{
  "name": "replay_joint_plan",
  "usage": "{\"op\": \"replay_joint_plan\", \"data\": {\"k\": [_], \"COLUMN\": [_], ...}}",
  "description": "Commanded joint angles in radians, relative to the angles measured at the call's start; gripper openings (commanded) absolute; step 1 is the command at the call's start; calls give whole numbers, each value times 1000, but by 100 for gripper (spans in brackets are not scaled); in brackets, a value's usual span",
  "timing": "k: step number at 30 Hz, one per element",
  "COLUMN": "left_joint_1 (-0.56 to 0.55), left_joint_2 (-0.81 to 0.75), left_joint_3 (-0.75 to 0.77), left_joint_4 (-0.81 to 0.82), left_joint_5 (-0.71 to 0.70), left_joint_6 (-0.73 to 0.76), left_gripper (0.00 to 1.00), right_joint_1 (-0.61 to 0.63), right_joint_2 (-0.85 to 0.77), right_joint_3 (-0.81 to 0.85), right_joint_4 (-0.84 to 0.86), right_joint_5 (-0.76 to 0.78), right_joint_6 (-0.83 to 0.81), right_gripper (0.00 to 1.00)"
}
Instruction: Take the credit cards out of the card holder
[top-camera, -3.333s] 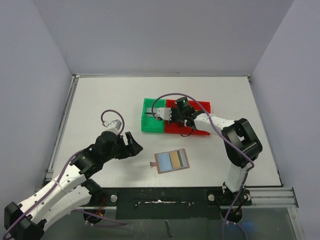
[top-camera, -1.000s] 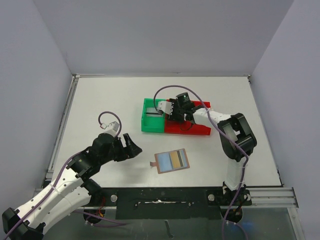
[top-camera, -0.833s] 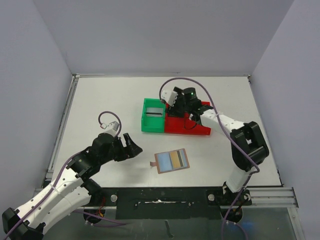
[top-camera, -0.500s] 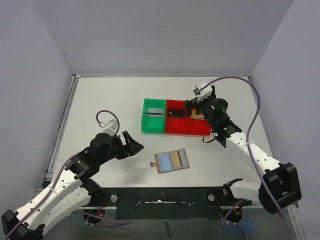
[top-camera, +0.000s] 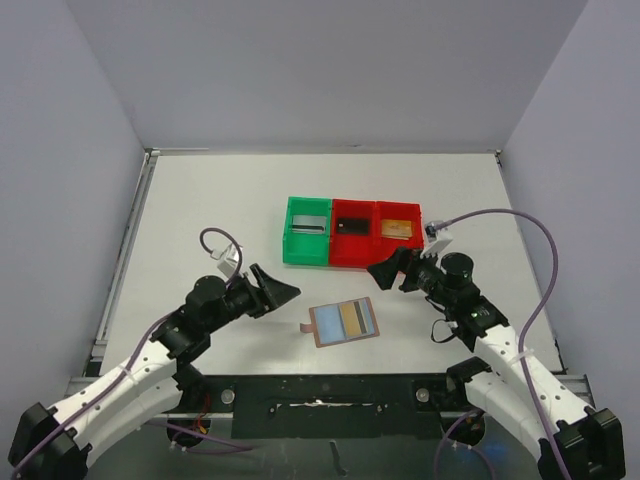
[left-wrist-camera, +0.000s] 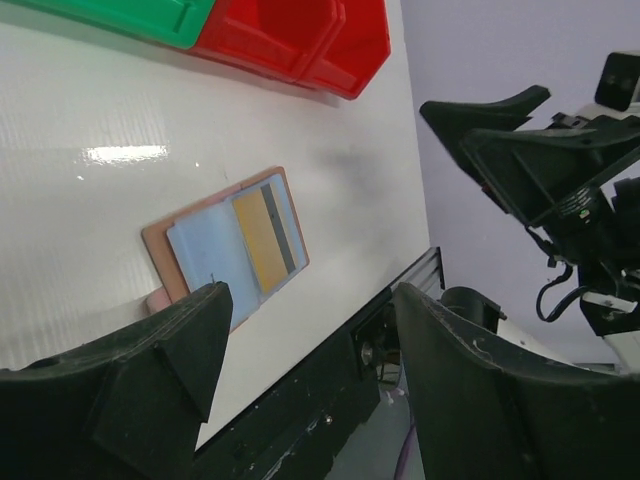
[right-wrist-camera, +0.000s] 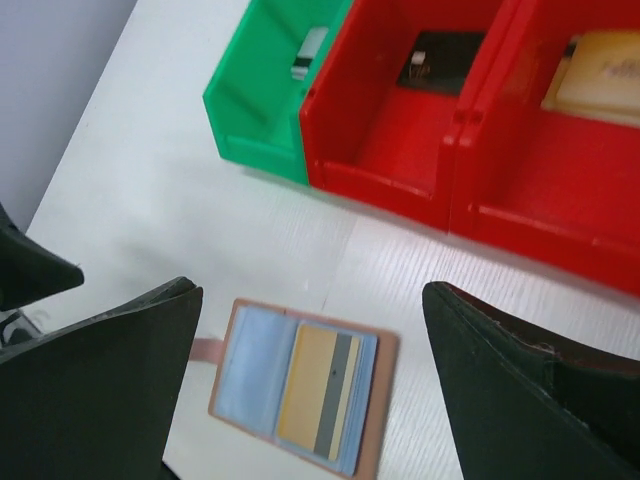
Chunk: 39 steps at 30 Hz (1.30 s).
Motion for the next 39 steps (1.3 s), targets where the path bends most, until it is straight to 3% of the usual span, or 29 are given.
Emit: {"op": "replay_joint_plan", "data": {"k": [1,3,7,12,17,27,39], "left_joint_1": [-33,-106,-253,-288,-313,-335,-348], "left_joint_2": [146,206,323,450,539,647,749], "left_joint_3": [37,72,152,174,172,184,210], "left_joint_4": [250,232,191,282,358,397,436], "left_joint_5": [75,0,-154,-173,-211,-207,-168], "left_joint_6": [-42,-18,6,-24,-72,-97,-95], "left_gripper": [63,61,61,54,51,48,44], "right_joint_1": [3,6,17,59,147,253,253], "right_joint_2": [-63,-80,-75,-29,60,220,259], "right_joint_3": [-64,-92,-128,-141,-120,-52,-55], "right_joint_4": [-39,-44,-54,-74,-75,-129,-126], "right_joint_5": [-37,-50,-92,-121,-96,72,82], "right_joint_6": [183,227,262,267,266,278,272], "right_gripper": [98,100,87,62,51,35,31]}}
